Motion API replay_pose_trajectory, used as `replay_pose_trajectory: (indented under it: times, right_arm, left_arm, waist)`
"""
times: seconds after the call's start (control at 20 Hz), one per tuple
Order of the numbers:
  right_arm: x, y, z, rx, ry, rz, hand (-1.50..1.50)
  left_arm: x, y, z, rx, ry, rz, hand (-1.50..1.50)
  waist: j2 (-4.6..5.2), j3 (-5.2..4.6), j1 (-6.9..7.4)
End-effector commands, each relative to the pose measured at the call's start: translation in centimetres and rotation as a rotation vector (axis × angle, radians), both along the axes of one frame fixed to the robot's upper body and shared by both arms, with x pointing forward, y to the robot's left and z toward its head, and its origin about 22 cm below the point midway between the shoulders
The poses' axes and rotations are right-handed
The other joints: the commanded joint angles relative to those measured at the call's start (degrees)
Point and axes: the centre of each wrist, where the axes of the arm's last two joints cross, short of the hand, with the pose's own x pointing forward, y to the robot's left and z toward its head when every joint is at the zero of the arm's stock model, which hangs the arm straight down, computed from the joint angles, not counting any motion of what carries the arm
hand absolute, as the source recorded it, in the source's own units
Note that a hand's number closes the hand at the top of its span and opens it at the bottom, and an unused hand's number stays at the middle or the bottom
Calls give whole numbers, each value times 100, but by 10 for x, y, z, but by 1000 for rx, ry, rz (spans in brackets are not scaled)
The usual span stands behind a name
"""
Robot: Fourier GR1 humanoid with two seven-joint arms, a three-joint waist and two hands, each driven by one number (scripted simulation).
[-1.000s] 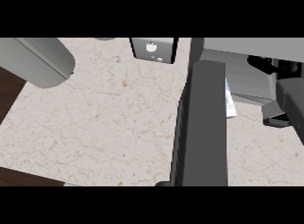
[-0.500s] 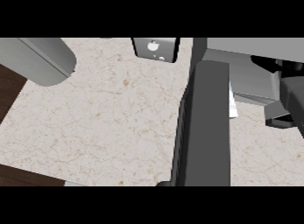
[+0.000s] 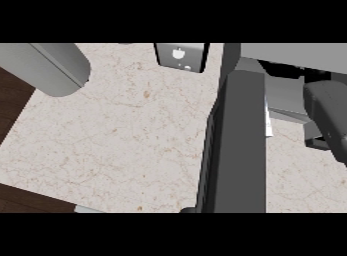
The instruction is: Pick up the milk, place it into the microwave and close the microwave
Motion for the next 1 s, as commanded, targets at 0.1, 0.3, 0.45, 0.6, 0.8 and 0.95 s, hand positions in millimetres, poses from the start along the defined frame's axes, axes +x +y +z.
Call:
replay_pose_trajectory:
  times: [0.1,0.3,0.45,0.6,0.8,0.95]
  right_arm:
    - [10,35,5,-68,75,56,-150]
    - [15,60,9,-41,69,26,-150]
    - [22,80,23,-30,42,16,-150]
    - [23,110,22,-37,22,61,-150]
    - [24,104,27,-5,-20,40,-150]
    - [24,107,28,13,-47,13,-150]
  left_arm:
    - [10,-1,3,19,-4,-3,-150]
    - [11,-1,-5,11,29,-17,-150]
    - [9,-4,-8,12,41,-29,-150]
    - [15,-6,-10,21,41,-36,-150]
    - [14,-6,-13,25,60,-49,-150]
    - [15,-3,-18,16,73,-25,-150]
  waist:
    - [-25,-24,10]
    - [-61,-30,-8]
    - [-114,-34,-2]
    - [-103,-38,-47]
    - [-139,-28,-133]
    - [-205,-34,-314]
